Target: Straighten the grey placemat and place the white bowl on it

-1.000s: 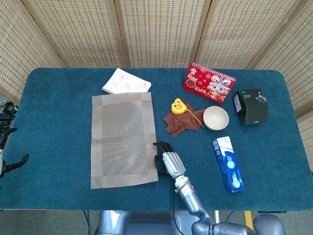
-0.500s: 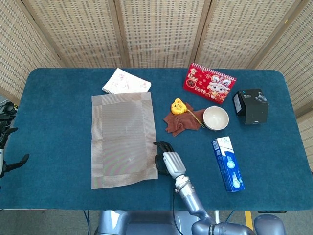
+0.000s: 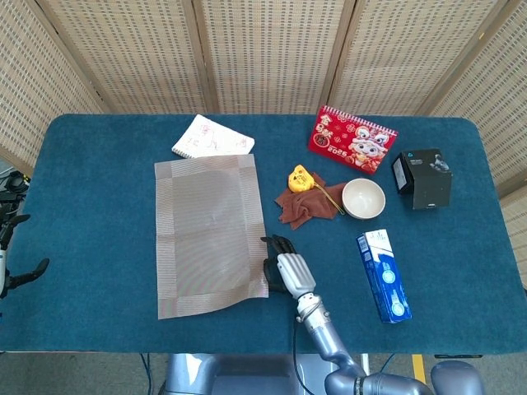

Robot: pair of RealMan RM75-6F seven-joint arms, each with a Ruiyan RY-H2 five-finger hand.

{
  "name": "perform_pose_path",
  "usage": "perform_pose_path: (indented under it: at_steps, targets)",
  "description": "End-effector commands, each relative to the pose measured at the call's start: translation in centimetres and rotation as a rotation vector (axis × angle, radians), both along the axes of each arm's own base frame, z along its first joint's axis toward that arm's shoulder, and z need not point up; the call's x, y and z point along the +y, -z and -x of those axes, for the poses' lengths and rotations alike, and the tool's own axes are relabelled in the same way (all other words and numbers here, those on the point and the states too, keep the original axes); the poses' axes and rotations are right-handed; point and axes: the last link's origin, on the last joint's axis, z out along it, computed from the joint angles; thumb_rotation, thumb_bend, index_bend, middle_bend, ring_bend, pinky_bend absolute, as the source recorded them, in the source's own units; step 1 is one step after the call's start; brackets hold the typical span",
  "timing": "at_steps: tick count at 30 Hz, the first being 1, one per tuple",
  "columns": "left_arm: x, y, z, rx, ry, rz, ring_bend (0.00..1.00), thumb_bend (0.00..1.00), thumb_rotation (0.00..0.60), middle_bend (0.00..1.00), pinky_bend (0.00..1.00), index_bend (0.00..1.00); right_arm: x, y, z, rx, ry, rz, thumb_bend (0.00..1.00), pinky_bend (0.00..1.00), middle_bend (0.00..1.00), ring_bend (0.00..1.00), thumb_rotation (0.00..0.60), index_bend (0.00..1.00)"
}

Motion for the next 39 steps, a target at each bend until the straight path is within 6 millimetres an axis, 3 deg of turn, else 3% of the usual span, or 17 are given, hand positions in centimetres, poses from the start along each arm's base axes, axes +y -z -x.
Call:
perform_pose_path:
  at_steps: [1, 22, 31, 39]
  targets:
    - [0.0, 0.1, 0.0, 0.001, -0.001, 0.002, 0.0, 0.24, 0.6, 0.0, 0.0, 0.18, -0.1, -0.7, 0.1, -0.001, -0.001, 0.016, 0.75, 0.0, 0.19, 0.0, 0.6, 0.8]
    - [0.0, 0.9, -0.2, 0.027, 0.002, 0.022, 0.0, 0.24, 0.6, 0.0, 0.0, 0.19, -1.6, -7.4, 4.1, 0.03, 0.063, 0.13, 0.74, 0.0, 0.19, 0.0, 0.6, 0.8]
    - [0.1, 1.0, -0.1, 0.03, -0.003, 0.024, 0.0, 0.24, 0.6, 0.0, 0.0, 0.19, -3.6, -10.2, 6.0, 0.099, 0.09, 0.151, 0.74, 0.0, 0.19, 0.0, 0.6, 0.8]
    - [0.1, 1.3, -0.1, 0.04, -0.008, 0.031, 0.0, 0.24, 0.6, 0.0, 0.0, 0.19, -6.5, -14.2, 7.8, 0.138, 0.16, 0.182, 0.74, 0.0, 0.19, 0.0, 0.6, 0.8]
